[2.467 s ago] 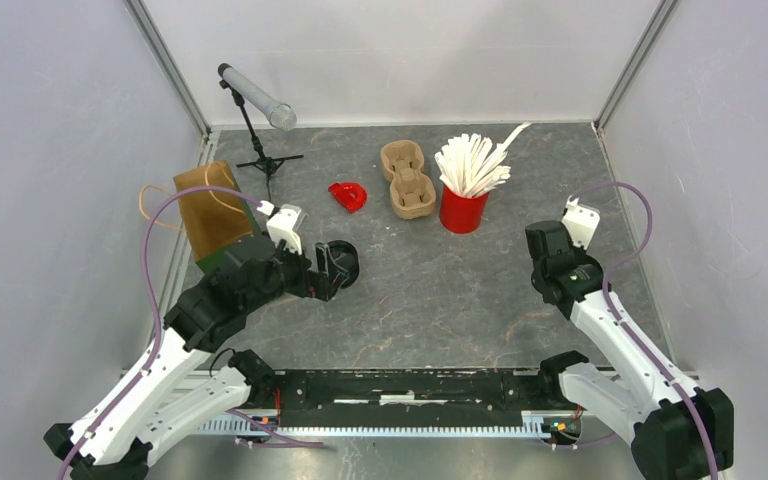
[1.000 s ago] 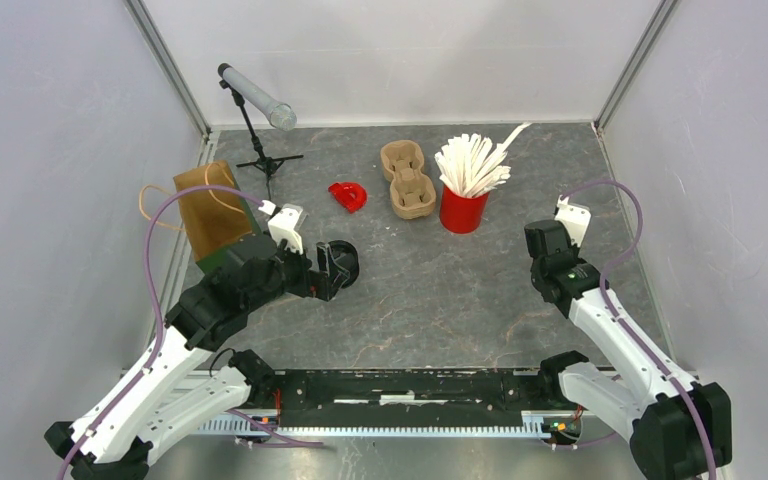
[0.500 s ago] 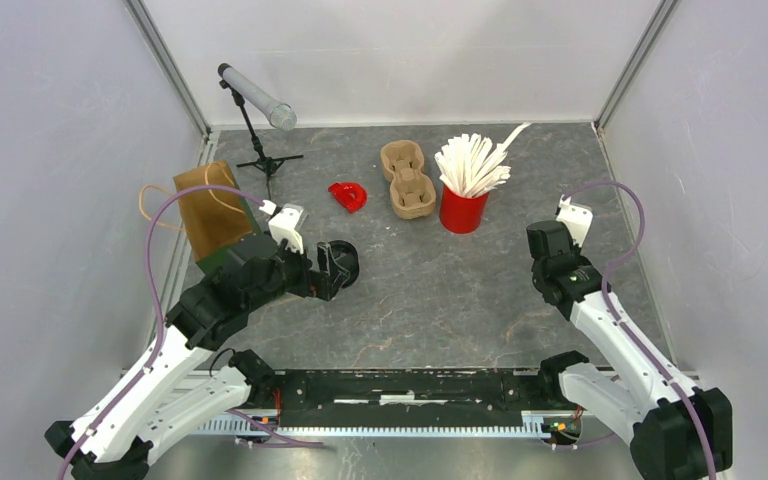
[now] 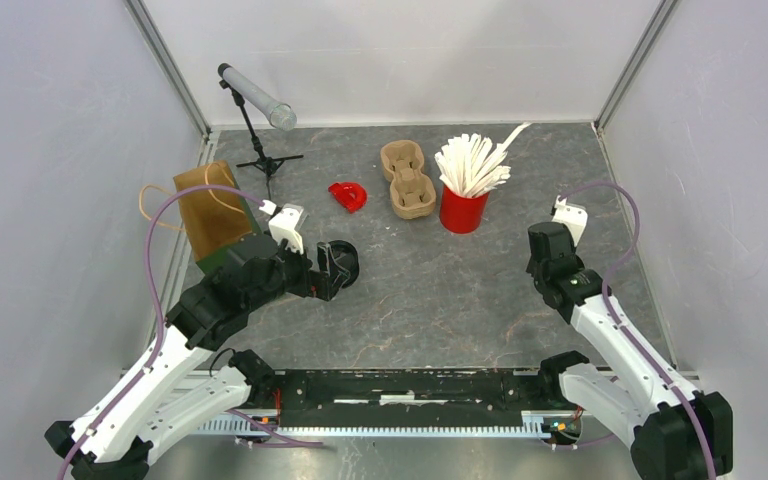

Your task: Pack the takeout coffee

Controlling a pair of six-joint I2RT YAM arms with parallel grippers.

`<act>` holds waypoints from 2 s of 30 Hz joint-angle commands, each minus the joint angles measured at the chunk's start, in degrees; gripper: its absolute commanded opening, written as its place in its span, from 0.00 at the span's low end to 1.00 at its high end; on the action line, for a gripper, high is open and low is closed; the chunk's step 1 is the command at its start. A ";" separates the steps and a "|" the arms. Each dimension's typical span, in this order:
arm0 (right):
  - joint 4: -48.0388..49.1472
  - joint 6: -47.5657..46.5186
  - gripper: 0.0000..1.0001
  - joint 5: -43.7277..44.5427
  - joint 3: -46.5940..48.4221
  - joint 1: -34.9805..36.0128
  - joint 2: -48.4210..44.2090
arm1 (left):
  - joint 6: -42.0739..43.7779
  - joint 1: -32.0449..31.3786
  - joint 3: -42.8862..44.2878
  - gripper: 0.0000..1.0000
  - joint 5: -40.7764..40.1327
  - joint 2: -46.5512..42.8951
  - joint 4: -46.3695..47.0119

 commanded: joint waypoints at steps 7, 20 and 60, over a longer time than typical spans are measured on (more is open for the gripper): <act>4.77 -2.90 0.17 -6.69 -0.40 -0.23 -2.74 | -0.12 -0.27 -0.28 1.00 0.55 0.04 0.71; 6.39 -10.94 0.28 -12.43 -0.86 -0.22 -6.14 | -0.13 -0.26 -0.30 1.00 0.64 0.25 0.71; 4.67 -13.18 0.26 -15.41 -0.92 -6.01 -4.15 | -0.22 -0.26 -0.21 1.00 1.52 0.99 0.71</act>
